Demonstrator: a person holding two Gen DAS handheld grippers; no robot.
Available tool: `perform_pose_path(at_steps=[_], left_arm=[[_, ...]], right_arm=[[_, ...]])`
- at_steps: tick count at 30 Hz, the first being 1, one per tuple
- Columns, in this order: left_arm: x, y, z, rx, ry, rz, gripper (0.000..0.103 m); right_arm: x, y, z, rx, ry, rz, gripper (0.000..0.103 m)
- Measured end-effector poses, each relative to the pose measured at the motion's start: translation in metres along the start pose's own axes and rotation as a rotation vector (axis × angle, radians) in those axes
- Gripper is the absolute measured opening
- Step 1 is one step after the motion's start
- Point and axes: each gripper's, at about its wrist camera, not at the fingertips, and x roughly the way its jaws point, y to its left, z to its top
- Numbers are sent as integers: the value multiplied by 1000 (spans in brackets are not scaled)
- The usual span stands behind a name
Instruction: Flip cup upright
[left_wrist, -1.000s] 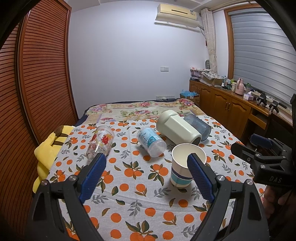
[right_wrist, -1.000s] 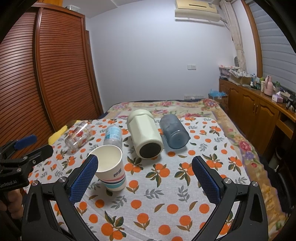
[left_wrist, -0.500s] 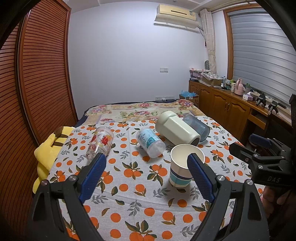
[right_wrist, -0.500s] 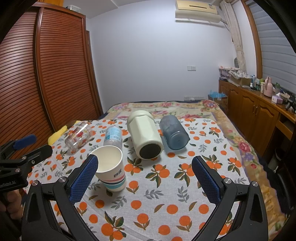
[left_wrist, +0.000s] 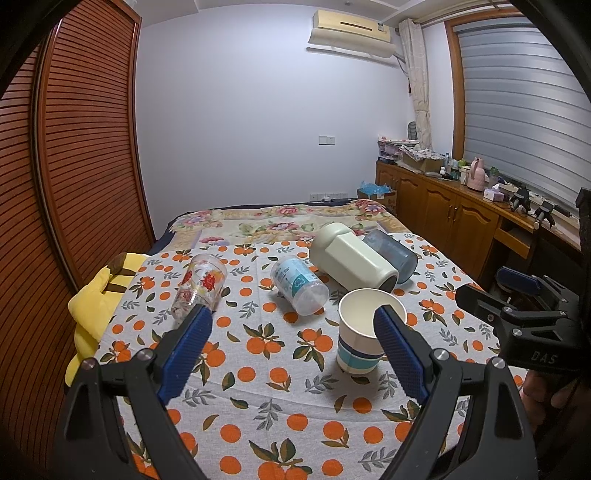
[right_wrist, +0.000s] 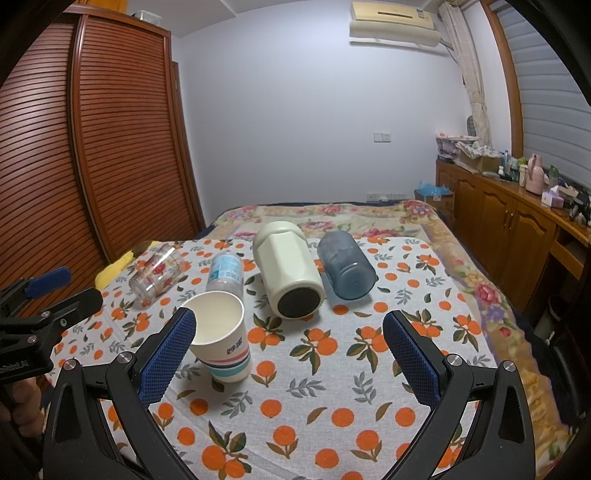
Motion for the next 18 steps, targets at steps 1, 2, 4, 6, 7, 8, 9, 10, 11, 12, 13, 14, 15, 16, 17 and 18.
perform_pose_path(at_steps=[1,2,4,6,7,8,9,10,11,12,13,14,15,16,17,18], left_arm=[[0,0,0,-1,0,0,90],[0,0,0,-1,-1,0,90],[0,0,0,-1,-1,0,90],[0,0,0,-1,-1,1,90],[0,0,0,-1,-1,1,90],[0,0,0,-2,-1,0,90],[0,-1,0,0,0,1,90],[0,-1,1,0,-1,0,90],[0,0,1,-1,-1,0,90],[0,-1,1,-1,0,0,90],[0,0,1,-1,-1,-1,90],[0,-1,1,-2,1,0,90],[-1,-1,1,-2,1,2,90],[-1,-1,2,-3,1,2,90],[-1,-1,2,-2,1,2,90],[-1,-1,2,-2,1,3,90]], right_arm=[[0,0,0,-1,0,0,103],[0,0,0,-1,0,0,103],[0,0,0,-2,0,0,103],[0,0,0,0,1,1,103],[0,0,0,-1,0,1,103],[0,0,0,-2,0,0,103],[0,0,0,-1,0,0,103],[0,0,0,-1,1,0,103],[0,0,0,-1,1,0,103],[0,0,0,-2,2,0,103],[0,0,0,-2,2,0,103],[-1,0,0,-3,0,-1,103],[0,0,-1,-2,-1,0,103],[0,0,0,-2,-2,-1,103],[0,-1,0,-1,-2,-1,103],[0,-1,0,-1,-2,0,103]])
